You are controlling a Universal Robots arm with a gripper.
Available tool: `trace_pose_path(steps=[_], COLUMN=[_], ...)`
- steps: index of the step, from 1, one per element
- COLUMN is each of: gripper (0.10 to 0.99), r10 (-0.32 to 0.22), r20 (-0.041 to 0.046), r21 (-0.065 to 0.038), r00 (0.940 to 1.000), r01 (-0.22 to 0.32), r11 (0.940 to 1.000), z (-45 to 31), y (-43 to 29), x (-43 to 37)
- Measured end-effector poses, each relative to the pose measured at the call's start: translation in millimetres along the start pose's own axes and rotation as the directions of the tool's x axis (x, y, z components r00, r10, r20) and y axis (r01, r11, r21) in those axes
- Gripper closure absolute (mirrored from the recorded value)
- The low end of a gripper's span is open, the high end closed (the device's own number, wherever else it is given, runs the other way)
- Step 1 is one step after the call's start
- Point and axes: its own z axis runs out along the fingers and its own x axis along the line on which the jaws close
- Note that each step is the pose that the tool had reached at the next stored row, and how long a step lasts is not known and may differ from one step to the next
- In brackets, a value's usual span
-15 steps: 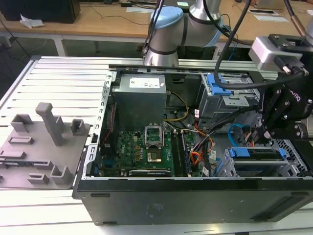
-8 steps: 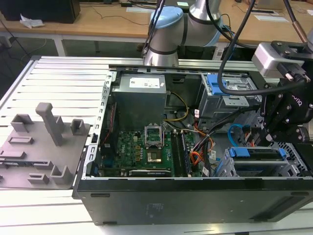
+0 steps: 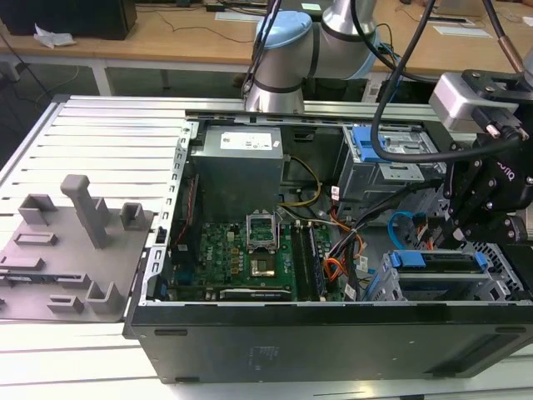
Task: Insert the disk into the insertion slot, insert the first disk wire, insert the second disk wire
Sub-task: 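Insert the first disk wire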
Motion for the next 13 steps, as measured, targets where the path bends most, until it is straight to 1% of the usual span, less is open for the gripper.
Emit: trace_pose_path(steps=[4, 5, 6, 7, 8, 9, 11, 13], gripper=[0.98, 0.918, 0.792, 0.725, 0.725, 0.725, 0.725, 0.725], r10=[0.0, 0.0, 0.0, 0.0, 0.0, 0.0, 0.0, 0.0], r20=[-0.0001, -0.0001, -0.0001, 0.0, -0.0001, 0.0, -0.0002, -0.0001], r21=[0.0, 0.0, 0.0, 0.0, 0.0, 0.0, -0.001, -0.001], r00=[1.0, 1.0, 1.0, 1.0, 1.0, 1.0, 1.0, 1.0], r01=[0.0, 0.0, 0.0, 0.0, 0.0, 0.0, 0.0, 0.0], r11=[1.0, 1.0, 1.0, 1.0, 1.0, 1.0, 1.0, 1.0], z=[0.0, 0.0, 0.0, 0.1, 0.1, -0.1, -0.7, -0.7], y=[-0.2, -0.3, -0.3, -0.4, -0.7, -4.5, -17.0, -17.8], x=[0.0, 0.0, 0.0, 0.0, 0.0, -0.2, -1.1, -1.1])
